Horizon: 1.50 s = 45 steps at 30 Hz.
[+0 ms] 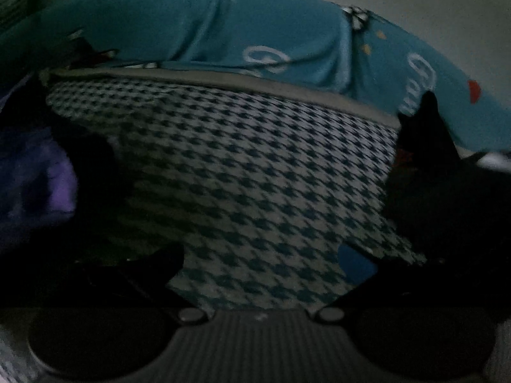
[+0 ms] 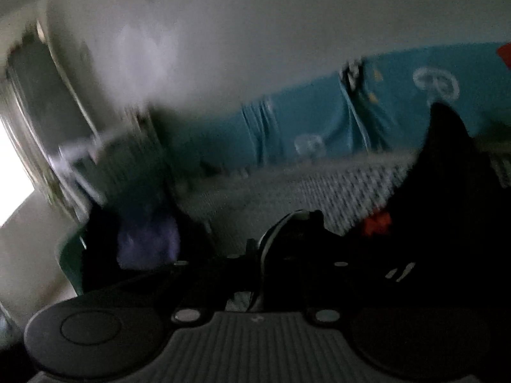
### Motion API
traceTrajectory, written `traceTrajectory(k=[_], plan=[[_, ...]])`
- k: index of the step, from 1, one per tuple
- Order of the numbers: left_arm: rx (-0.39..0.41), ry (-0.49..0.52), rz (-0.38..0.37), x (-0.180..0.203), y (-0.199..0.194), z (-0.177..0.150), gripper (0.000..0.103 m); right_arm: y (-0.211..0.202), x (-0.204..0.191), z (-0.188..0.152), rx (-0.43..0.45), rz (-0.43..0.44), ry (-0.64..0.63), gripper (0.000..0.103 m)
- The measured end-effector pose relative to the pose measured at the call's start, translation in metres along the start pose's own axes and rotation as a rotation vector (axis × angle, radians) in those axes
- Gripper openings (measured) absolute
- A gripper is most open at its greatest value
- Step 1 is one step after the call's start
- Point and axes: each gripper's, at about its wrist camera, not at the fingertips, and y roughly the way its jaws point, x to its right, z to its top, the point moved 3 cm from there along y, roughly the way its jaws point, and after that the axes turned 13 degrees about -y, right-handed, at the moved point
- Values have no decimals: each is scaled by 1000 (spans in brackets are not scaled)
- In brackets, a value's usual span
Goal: Fold clothes
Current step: 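Press the folded black garment flat with both grippers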
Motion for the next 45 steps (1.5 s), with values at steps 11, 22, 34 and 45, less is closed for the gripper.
traceTrajectory(k=[11, 22, 34, 45], plan=[[83, -111, 80, -57, -19, 28, 103, 31, -56, 35, 229, 176, 42, 6], [164, -183, 169, -99, -32, 42, 103, 120, -105, -46, -326, 242, -162, 36], [84, -160, 31, -66, -21, 27, 103, 89, -61, -50, -303, 88, -169, 38], [30, 60, 75, -31, 3, 1, 103, 67, 11, -47, -311, -200, -79, 44]])
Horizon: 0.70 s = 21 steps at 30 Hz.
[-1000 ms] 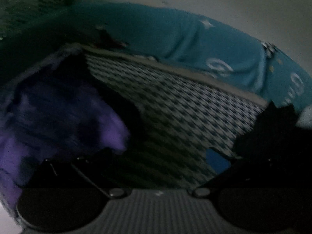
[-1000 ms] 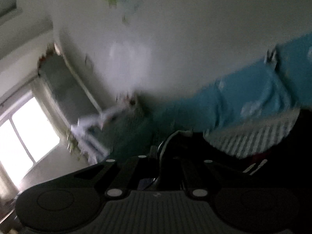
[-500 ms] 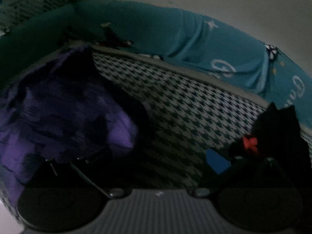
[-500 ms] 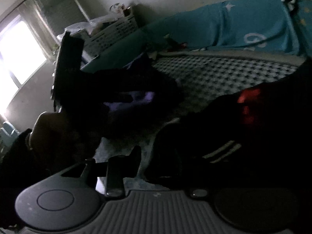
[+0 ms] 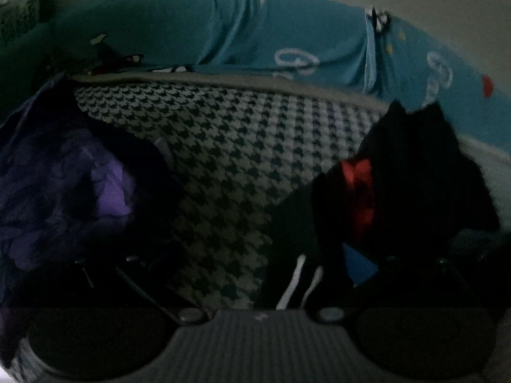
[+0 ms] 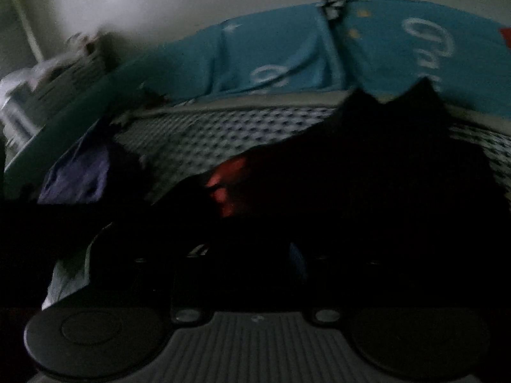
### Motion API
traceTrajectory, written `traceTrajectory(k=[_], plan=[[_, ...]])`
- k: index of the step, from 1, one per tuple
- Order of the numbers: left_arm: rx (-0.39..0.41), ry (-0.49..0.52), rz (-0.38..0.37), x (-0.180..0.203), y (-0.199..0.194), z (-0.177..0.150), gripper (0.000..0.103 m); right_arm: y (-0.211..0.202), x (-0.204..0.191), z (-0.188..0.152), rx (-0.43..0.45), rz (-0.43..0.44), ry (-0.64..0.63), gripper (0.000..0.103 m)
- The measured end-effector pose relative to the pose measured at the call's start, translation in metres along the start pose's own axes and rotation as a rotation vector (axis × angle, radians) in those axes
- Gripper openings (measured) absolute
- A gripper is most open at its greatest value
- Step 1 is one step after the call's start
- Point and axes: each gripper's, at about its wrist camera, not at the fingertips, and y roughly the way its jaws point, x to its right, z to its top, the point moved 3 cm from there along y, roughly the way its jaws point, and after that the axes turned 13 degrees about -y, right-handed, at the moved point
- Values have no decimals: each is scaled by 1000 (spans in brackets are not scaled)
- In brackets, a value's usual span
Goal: Fold clothes
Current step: 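Press the folded black garment flat with both grippers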
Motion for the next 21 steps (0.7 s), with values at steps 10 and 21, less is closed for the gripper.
traceTrajectory(k=[10, 21], plan=[[19, -13, 222, -24, 18, -3, 103, -6, 23, -10, -31, -53, 28, 51], [-9, -62, 295, -42, 30, -2, 103, -3, 19, -15, -26, 22, 42, 55]])
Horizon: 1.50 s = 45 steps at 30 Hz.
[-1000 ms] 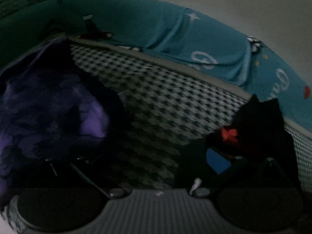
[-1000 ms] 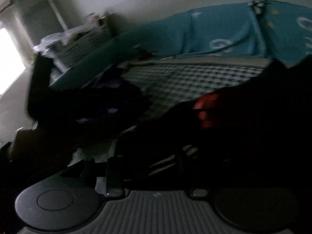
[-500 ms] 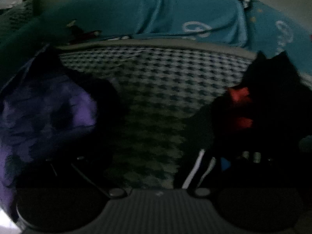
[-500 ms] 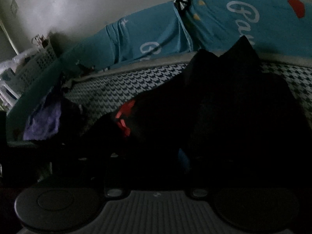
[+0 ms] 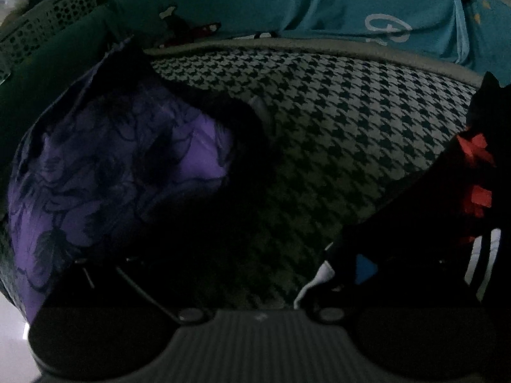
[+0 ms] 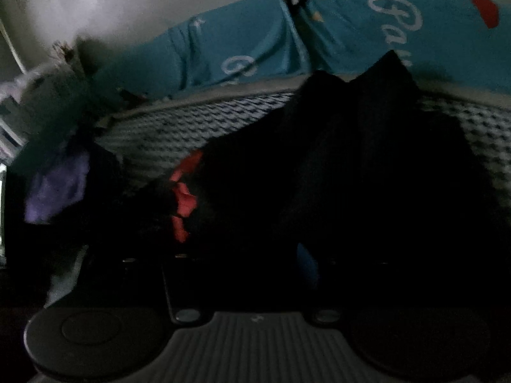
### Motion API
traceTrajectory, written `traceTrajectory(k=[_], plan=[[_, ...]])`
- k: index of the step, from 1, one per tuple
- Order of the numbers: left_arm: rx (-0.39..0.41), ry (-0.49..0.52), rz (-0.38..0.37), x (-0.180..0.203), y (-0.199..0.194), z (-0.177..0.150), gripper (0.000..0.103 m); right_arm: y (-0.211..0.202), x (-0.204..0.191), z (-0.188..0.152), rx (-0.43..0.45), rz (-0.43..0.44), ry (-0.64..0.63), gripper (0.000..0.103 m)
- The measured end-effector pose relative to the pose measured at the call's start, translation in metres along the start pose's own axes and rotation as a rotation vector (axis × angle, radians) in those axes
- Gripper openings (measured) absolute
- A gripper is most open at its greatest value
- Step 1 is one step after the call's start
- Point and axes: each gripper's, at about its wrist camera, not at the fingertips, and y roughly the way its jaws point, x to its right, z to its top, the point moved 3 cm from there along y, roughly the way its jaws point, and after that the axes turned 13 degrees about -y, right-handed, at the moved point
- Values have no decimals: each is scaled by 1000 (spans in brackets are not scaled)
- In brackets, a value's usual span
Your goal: Fold clothes
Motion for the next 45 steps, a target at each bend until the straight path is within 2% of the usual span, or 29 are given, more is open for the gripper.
traceTrajectory(k=[7, 9, 11, 15, 19, 21, 22, 23, 25, 30, 37, 40, 43, 45], plan=[[-13, -21, -14, -1, 1, 2, 103, 10, -35, 2, 29, 217, -17, 55], [-13, -27, -14, -1, 1, 2, 103, 16, -48, 1, 36, 256, -47, 56], [-10, -32, -15, -1, 0, 2, 103, 22, -58, 1, 50, 289, -52, 66], [-7, -33, -16, -1, -1, 1, 103, 36, -73, 1, 59, 329, -19, 70], [-11, -27, -17, 0, 1, 1, 103, 51, -83, 1, 52, 263, -60, 69], [-11, -26, -18, -1, 1, 1, 103, 60, -86, -2, 27, 251, -69, 45], [-11, -26, -19, -1, 1, 2, 103, 62, -86, -3, 13, 258, -67, 20], [-12, -26, -21, -2, 1, 2, 103, 64, -87, -4, 0, 267, -66, 13], [-12, -27, -24, -2, 1, 2, 103, 63, -90, -7, 2, 285, -80, 8], [-15, -34, -25, -3, 1, 3, 103, 44, -110, -15, -4, 419, -150, 7], [-10, -30, -6, 0, 1, 1, 103, 17, -160, -52, -53, 588, -315, 7], [-7, -29, 3, 1, 1, 2, 103, 8, -175, -67, -76, 628, -364, 16], [-3, -30, 11, 2, 0, 1, 103, -2, -184, -77, -94, 667, -422, 35], [-1, -30, 13, 2, 0, 1, 103, -9, -185, -77, -86, 671, -466, 39]])
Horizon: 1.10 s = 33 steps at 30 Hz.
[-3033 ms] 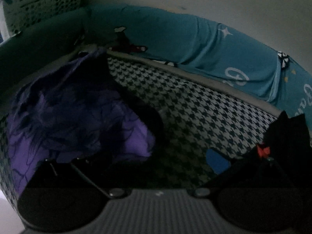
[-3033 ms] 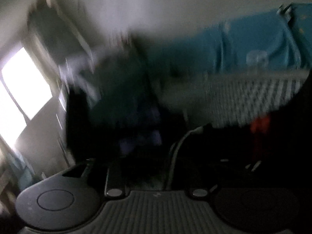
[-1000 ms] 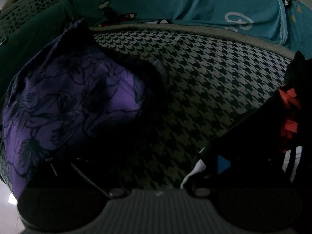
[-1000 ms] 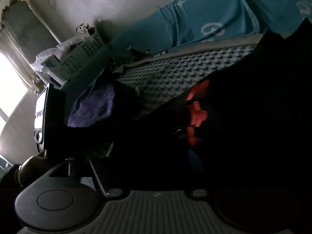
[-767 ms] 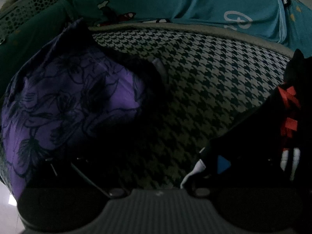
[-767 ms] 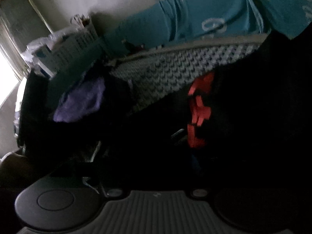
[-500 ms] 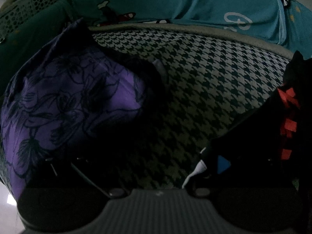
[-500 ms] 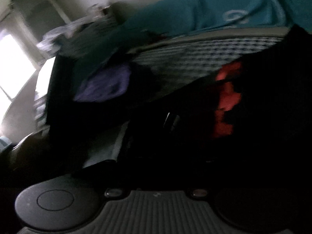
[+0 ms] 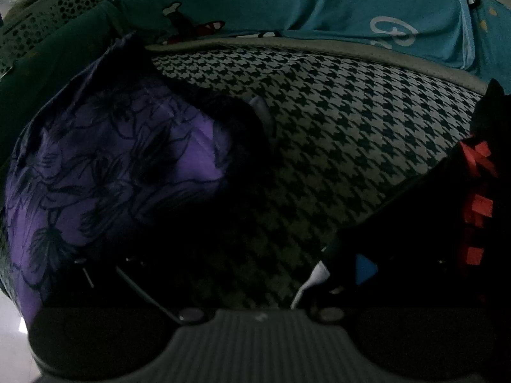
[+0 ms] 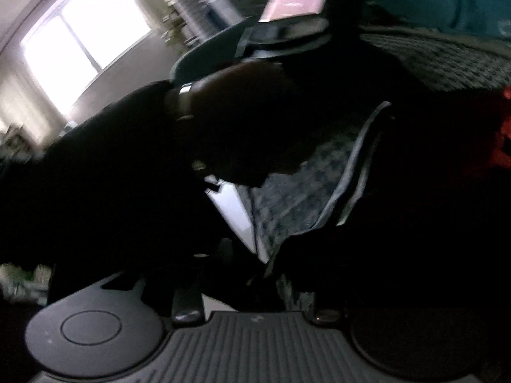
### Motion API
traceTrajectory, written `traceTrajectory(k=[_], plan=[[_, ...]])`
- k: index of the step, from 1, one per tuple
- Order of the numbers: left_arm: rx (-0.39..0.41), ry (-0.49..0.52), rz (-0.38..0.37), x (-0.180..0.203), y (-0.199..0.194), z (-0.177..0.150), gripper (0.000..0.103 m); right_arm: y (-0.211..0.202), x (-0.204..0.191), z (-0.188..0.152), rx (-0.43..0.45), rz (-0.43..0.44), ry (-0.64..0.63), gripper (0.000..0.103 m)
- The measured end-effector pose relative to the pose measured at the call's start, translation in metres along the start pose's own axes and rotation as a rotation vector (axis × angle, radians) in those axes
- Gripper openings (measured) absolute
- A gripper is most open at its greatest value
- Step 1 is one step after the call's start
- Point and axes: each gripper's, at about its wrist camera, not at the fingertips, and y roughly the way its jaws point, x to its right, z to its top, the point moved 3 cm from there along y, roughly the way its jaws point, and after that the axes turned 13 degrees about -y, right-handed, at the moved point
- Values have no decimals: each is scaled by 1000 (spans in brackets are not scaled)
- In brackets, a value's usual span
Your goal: Fold clothes
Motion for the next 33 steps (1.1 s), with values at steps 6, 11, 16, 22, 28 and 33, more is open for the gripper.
traceTrajectory(k=[6, 11, 16, 22, 28, 33], plan=[[4, 4, -4, 3, 1, -2, 101, -31, 21, 10, 43, -111, -28, 44], [-4, 22, -29, 8, 1, -6, 94, -62, 75, 11, 114, -313, 68, 49], [-9, 16, -39, 11, 2, -6, 93, -89, 139, 8, 185, -525, 229, 50], [-8, 32, -48, 16, 3, -6, 94, -114, 201, 5, 239, -754, 362, 62], [-14, 26, -56, 16, 6, -5, 94, -139, 253, -3, 254, -997, 414, 68], [-8, 33, -52, 18, 8, -3, 94, -157, 288, -18, 264, -1094, 471, 73]])
